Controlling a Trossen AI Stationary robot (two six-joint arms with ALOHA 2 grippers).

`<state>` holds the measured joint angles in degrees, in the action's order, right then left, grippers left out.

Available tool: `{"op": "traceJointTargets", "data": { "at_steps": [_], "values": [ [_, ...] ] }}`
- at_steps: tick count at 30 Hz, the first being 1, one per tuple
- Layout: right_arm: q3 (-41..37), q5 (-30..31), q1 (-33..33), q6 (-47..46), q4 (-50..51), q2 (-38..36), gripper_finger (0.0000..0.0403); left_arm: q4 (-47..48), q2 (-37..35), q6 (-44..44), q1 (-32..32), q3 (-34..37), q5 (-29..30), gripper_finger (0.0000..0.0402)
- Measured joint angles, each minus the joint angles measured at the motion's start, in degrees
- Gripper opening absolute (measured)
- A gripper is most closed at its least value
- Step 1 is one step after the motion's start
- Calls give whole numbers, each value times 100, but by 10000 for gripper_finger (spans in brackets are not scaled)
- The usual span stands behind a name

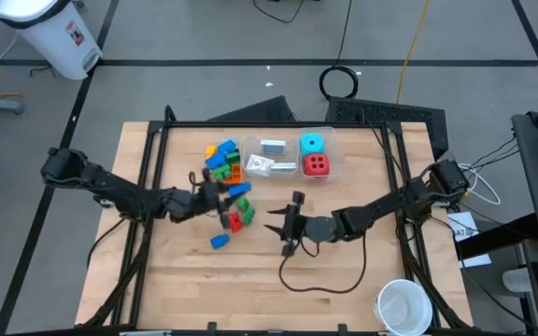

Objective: Pick & Place Toys
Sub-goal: Put the blue game piece into the left transparent bin

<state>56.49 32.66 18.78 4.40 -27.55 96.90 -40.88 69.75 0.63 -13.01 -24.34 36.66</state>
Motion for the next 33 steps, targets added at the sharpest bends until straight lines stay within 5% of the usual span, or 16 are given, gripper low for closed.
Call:
{"op": "traceJointTargets", "data": {
  "at_steps": [4, 17, 27, 33],
  "values": [
    [-33, 14, 152, -31, 39, 6, 190, 634, -462, -368, 348, 156, 720, 95],
    [-33, 15, 506, -384, 366, -2, 206, 814, -106, -1584, 2506, 667, 560, 103],
    [-33, 24, 586, -568, 440, -2, 222, 822, 265, -1989, 3363, 586, -850, 322],
    [-33, 24, 584, -499, 437, -2, 224, 1058, -255, -1871, 3204, 580, -1485, 394]
  ]
}}
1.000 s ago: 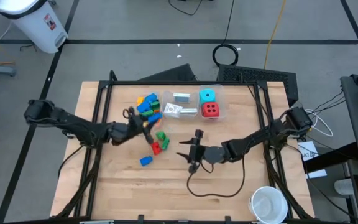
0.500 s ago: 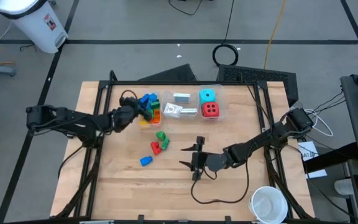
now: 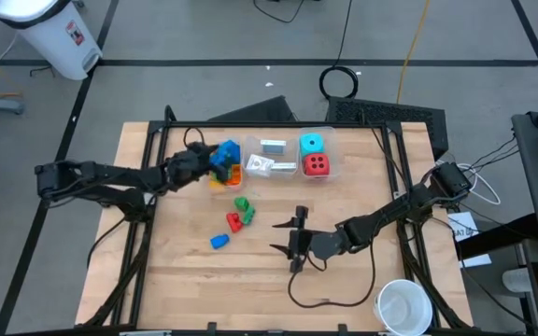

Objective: Pick & Place Toys
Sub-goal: Put the blue game piece into the left transparent bin

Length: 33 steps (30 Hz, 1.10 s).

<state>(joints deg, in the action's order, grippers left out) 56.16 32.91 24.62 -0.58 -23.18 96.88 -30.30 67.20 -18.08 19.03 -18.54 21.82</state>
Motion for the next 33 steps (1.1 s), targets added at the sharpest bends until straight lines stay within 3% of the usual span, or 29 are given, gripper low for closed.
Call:
{"op": "traceJointTargets", "data": {
  "at_steps": [7, 10, 12, 15, 18, 20, 26, 33],
  "values": [
    [0, -2, -56, 552, -13, 0, 222, 1360, -1112, -504, -936, -1, -2337, 373],
    [0, -3, -132, 621, -20, 0, 222, 1895, -1329, -508, -1785, -1, -2657, 363],
    [0, -11, -178, 623, -85, 0, 222, 2257, -1373, -560, -2482, -1, -2299, 358],
    [0, -9, -216, 621, -174, 0, 221, 2854, -1286, -619, -3490, -1, -1219, 351],
    [2, -15, -214, 621, -240, 0, 220, 3364, -1082, -1146, -4306, 2, -104, 345],
    [2, -17, -212, 621, -237, 0, 220, 3476, -956, -1564, -4743, 2, 311, 339],
    [2, -15, -214, 585, -273, 0, 219, 3187, -230, -2170, -5655, 2, 1056, 320],
    [2, -20, -201, 520, -276, 0, 212, 2654, 849, -2893, -5856, 2, 1163, 300]
  ]
}}
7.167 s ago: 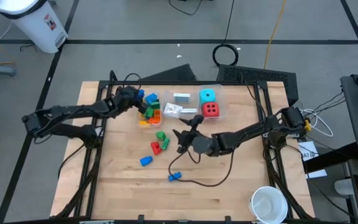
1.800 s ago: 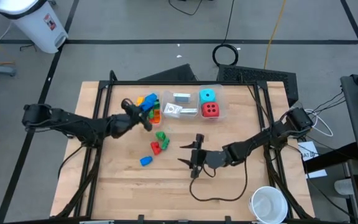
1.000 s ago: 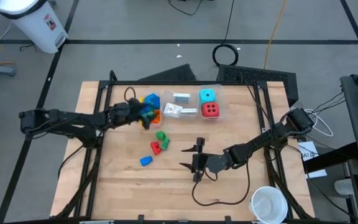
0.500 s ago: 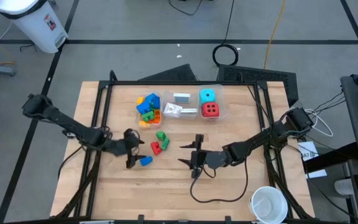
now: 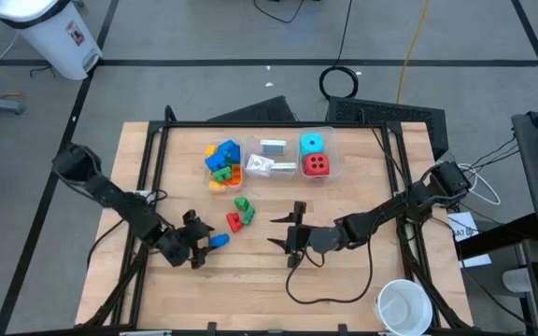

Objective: Pick & Place Toys
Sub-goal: Put the blue game piece into the left transparent bin

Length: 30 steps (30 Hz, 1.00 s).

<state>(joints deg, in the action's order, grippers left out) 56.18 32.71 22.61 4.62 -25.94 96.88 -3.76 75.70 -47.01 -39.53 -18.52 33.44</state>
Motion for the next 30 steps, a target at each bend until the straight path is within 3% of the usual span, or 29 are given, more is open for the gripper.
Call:
{"op": "traceJointTargets", "data": {
  "at_steps": [7, 13, 16, 20, 22, 30],
  "values": [
    [0, -31, 2, -96, 1, 0, 212, -712, 809, -27, 60, -1, 80, 302],
    [0, -601, 0, -96, -8, 0, 209, -908, 949, 200, 175, -7, 63, 286],
    [0, -590, 0, -94, -30, 0, 208, -893, 953, 332, 179, -4, 75, 250],
    [0, -586, -4, -81, -41, 0, 208, -989, 960, 347, 186, 0, 61, 160],
    [0, -588, -8, -14, -40, 0, 207, -1315, 962, 319, 205, 2, -131, 128],
    [13, -694, 43, 1261, -674, 528, 220, -3883, 814, 693, 660, 5, -1399, 129]
  ]
}}
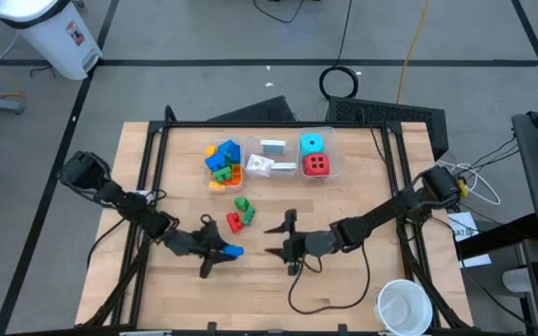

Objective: Pick & Place Toys
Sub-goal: Put the blue game piece into the left transparent bin

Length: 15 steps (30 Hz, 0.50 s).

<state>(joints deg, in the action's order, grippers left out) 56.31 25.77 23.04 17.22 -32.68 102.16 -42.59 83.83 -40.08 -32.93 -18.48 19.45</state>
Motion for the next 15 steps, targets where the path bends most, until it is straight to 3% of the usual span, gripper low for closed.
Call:
{"op": "traceJointTargets", "data": {
  "at_steps": [3, 8, 15],
  "values": [
    [12, -58, 75, 484, -641, 400, 241, -308, 0, 51, 178, -151, -147, 129],
    [382, -60, 60, 745, -995, 860, 273, 163, 17, -52, 426, -600, -535, 129],
    [872, -523, -16, 1161, -1032, 1312, 260, 834, 20, 216, 598, -1151, -996, 129]
  ]
}}
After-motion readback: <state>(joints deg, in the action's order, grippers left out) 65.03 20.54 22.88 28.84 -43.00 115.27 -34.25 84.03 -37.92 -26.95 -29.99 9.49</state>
